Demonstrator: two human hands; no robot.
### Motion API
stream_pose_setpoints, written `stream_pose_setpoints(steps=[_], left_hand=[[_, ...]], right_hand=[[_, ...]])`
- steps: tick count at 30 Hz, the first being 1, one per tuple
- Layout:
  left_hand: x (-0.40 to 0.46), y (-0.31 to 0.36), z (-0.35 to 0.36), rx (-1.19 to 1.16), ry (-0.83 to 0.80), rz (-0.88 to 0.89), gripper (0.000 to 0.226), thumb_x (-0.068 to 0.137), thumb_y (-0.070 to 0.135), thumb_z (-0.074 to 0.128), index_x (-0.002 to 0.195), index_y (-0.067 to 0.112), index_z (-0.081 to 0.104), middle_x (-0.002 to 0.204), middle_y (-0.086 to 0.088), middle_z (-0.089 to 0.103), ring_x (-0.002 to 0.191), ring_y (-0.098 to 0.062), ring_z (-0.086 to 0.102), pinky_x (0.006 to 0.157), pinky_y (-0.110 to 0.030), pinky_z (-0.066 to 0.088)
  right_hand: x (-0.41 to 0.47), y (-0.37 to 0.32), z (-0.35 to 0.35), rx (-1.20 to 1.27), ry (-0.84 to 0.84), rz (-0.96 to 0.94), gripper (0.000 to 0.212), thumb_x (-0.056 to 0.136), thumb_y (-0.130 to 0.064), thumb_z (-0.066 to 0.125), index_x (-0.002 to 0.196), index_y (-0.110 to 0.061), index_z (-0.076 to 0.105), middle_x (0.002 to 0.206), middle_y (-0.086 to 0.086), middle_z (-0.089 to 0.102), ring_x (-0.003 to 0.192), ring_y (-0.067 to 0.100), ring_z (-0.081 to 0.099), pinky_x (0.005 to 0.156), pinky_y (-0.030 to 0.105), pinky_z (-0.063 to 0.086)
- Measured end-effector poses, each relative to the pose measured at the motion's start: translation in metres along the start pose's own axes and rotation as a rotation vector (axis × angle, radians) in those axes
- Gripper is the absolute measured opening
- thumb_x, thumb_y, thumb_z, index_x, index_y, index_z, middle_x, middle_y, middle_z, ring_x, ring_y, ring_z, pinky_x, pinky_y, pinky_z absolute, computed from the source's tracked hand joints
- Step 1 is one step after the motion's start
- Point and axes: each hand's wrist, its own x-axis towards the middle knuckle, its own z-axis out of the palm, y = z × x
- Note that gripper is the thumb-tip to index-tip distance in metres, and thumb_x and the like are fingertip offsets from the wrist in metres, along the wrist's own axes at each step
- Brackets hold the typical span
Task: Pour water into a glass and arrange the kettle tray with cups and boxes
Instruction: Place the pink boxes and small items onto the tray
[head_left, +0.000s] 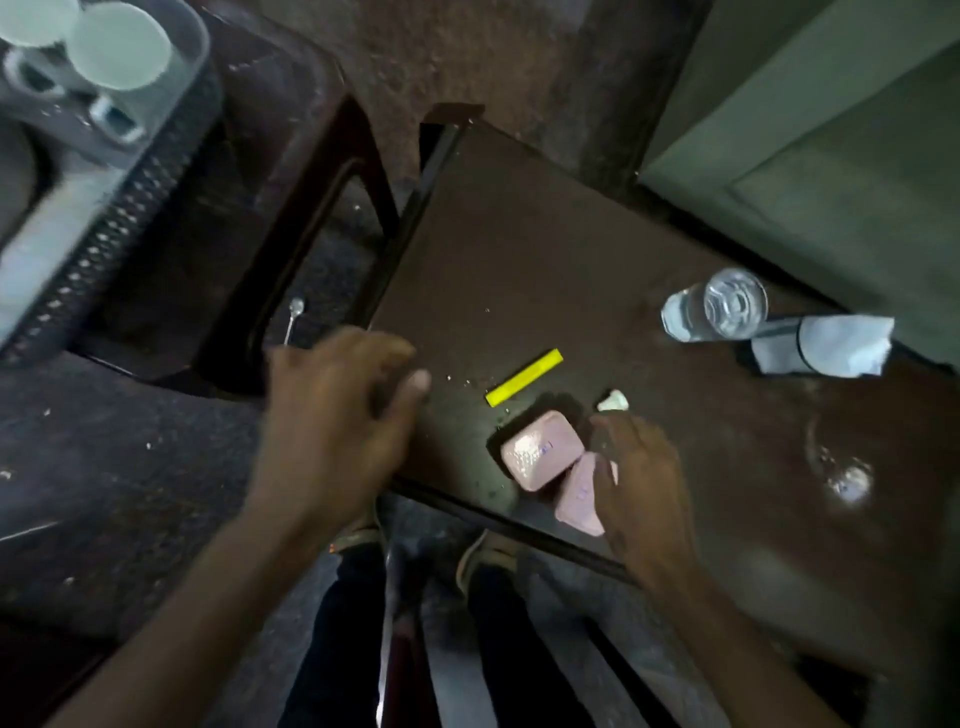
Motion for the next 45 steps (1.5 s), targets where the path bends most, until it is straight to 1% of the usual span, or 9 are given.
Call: stream_pose_setpoints(steps=[2,5,12,19,24,27,34,40,45], left_hand=[[-0.014,0.032,0.048,-0.08,-0.169,-0.086,0.021,0.091,0.04,0.073,0.105,0.025,0.069,0.098,0.005,0.069,0.087,-0.025,0.071,0.085,-0.052,0.057],[-0.037,0.06,0.112,-0.146,-0.292,-0.399,0.028,0.089,0.035,0.079,0.106,0.017,0.067,0.098,-0.006,0.073,0.098,-0.035,0.071,0.089,-0.046,0.055],[-0.052,0.068,0.163,-0.274,-0.194,-0.803,0.016,0.088,0.021,0.076,0.1,0.013,0.07,0.1,-0.013,0.078,0.105,-0.038,0.07,0.089,-0.038,0.052],[-0.049,0.068,0.157,-0.316,-0.146,-0.818,0.016,0.088,0.02,0.081,0.101,0.011,0.077,0.098,-0.011,0.08,0.102,-0.035,0.073,0.089,-0.038,0.054],[-0.017,0.078,0.111,-0.418,0.131,-0.765,0.011,0.083,0.022,0.079,0.094,0.02,0.079,0.086,0.001,0.079,0.084,-0.018,0.073,0.074,-0.025,0.049],[0.02,0.059,0.051,-0.5,0.372,-0.689,0.012,0.086,0.017,0.077,0.097,0.019,0.08,0.088,0.002,0.079,0.082,-0.017,0.074,0.078,-0.034,0.058],[0.086,-0.023,-0.112,-0.401,0.86,-0.632,0.008,0.091,0.016,0.076,0.096,0.012,0.081,0.085,-0.004,0.08,0.079,-0.021,0.075,0.079,-0.036,0.059],[0.079,-0.095,-0.152,-0.331,0.795,-0.872,0.017,0.09,0.02,0.078,0.103,0.011,0.083,0.092,-0.006,0.081,0.088,-0.02,0.074,0.085,-0.03,0.055],[0.082,-0.12,-0.144,-0.369,0.678,-0.961,0.014,0.087,0.017,0.08,0.099,0.011,0.084,0.095,-0.011,0.081,0.094,-0.029,0.076,0.084,-0.035,0.06]], right_hand=[[-0.006,0.021,0.006,0.033,-0.007,0.043,0.041,0.081,0.01,0.068,0.121,-0.001,0.071,0.118,0.02,0.07,0.107,0.044,0.065,0.096,0.047,0.048],[0.001,0.025,0.017,0.126,-0.027,0.028,0.042,0.088,0.002,0.066,0.128,-0.006,0.067,0.124,0.014,0.07,0.113,0.036,0.064,0.102,0.045,0.048],[0.015,0.011,0.041,0.229,-0.007,0.059,0.036,0.089,-0.012,0.047,0.115,-0.014,0.072,0.105,0.009,0.078,0.094,0.036,0.07,0.085,0.045,0.054],[0.022,0.006,0.038,0.217,-0.031,0.099,0.031,0.093,-0.006,0.058,0.115,-0.016,0.076,0.106,0.011,0.079,0.097,0.037,0.072,0.081,0.038,0.051],[0.043,-0.05,0.0,0.275,0.183,0.028,0.028,0.095,-0.004,0.064,0.12,-0.01,0.076,0.112,0.016,0.077,0.102,0.037,0.071,0.082,0.03,0.036],[0.078,-0.128,-0.028,0.357,0.26,-0.156,0.03,0.09,0.003,0.066,0.118,-0.002,0.076,0.111,0.021,0.074,0.102,0.04,0.069,0.091,0.035,0.042],[0.135,-0.346,-0.056,0.446,0.276,-0.51,0.029,0.091,-0.011,0.062,0.118,-0.014,0.073,0.112,0.008,0.075,0.105,0.028,0.068,0.093,0.034,0.047],[0.134,-0.429,-0.026,0.243,0.074,-0.682,0.01,0.094,-0.013,0.06,0.103,-0.013,0.063,0.102,0.014,0.071,0.099,0.038,0.065,0.079,0.048,0.054],[0.137,-0.427,0.006,-0.05,0.07,-0.738,0.014,0.095,-0.008,0.057,0.107,-0.009,0.064,0.107,0.018,0.065,0.096,0.044,0.066,0.069,0.042,0.045]])
